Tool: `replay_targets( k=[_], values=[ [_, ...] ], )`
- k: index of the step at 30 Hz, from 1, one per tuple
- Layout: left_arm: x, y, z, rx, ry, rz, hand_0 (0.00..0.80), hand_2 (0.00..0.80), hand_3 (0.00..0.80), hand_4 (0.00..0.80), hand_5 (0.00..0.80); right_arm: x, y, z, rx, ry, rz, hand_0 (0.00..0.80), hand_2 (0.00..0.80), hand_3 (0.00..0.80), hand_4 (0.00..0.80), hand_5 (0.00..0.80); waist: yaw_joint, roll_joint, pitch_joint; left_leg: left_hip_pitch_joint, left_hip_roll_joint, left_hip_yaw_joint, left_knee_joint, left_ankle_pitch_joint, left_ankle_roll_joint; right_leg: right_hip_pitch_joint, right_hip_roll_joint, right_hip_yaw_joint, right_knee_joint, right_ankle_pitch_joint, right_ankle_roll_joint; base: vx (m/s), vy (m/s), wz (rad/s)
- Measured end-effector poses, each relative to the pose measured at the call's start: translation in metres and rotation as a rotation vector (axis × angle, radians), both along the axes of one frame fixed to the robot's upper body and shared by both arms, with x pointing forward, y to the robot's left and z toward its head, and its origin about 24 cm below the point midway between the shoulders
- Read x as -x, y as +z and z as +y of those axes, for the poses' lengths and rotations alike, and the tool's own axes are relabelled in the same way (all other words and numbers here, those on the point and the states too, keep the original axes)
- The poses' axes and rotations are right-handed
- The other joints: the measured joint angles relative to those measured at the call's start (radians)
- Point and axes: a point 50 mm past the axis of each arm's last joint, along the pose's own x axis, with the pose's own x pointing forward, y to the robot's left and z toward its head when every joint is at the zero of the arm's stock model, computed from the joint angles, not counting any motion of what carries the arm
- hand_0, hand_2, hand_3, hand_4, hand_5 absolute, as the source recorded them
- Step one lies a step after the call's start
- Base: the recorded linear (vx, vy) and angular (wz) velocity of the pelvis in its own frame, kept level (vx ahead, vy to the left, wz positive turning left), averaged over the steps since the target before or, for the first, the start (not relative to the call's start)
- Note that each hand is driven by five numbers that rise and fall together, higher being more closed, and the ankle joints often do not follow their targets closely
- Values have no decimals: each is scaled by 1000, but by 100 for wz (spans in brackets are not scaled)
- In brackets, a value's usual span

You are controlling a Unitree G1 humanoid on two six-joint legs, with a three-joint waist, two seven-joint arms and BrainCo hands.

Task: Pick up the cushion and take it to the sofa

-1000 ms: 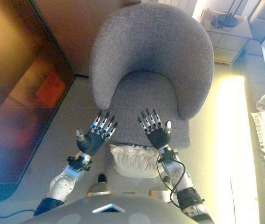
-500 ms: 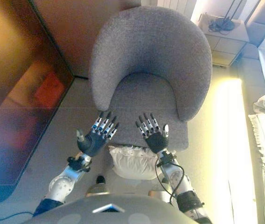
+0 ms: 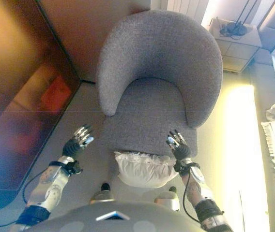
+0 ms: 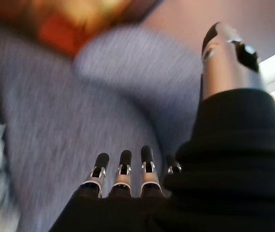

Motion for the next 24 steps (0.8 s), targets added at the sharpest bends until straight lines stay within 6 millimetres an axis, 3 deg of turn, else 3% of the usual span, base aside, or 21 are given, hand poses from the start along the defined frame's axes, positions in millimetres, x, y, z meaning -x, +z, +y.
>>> replay_targets(
  k=[2,5,10,14,18,24],
  values=[
    [-1,-7,-3,-33,-10,23,0,0,0,0,0,-1,-4,-4,94,8,33,0,0,0,0,0,2,3,11,-44,5,-1,56,-12,-10,-29,-3,0,23,-4,-3,-136,-20,5],
    [-24,-3,-10,-39,-34,-28,0,0,0,0,0,-25,7,-13,210,27,-9,0,0,0,0,0,7,22,85,-137,14,-3,136,-20,-1,-112,-11,2,92,-9,-12,-268,0,1],
    [-71,29,-19,-46,-41,-206,0,0,0,0,0,-74,37,-28,307,-24,-121,0,0,0,0,0,20,50,222,-348,18,-33,304,-53,25,-323,-39,17,262,-25,-25,-255,7,-3],
    [-101,55,-26,-51,-35,-322,0,0,0,0,0,-106,60,-25,328,-59,-195,0,0,0,0,0,20,46,335,-518,18,-61,463,-95,40,-497,-68,44,424,-62,-30,-141,2,2],
    [-114,64,-31,-59,-42,-345,0,0,0,0,0,-123,74,-27,373,-124,-225,0,0,0,0,0,19,49,377,-647,20,-83,606,-144,51,-629,-91,74,572,-108,-30,-160,31,0],
    [-138,87,-39,-85,-35,-420,0,0,0,0,0,-157,116,-30,425,-196,-332,0,0,0,0,0,17,51,437,-896,37,-124,876,-228,62,-890,-113,136,860,-202,-38,-152,9,0]
  ],
)
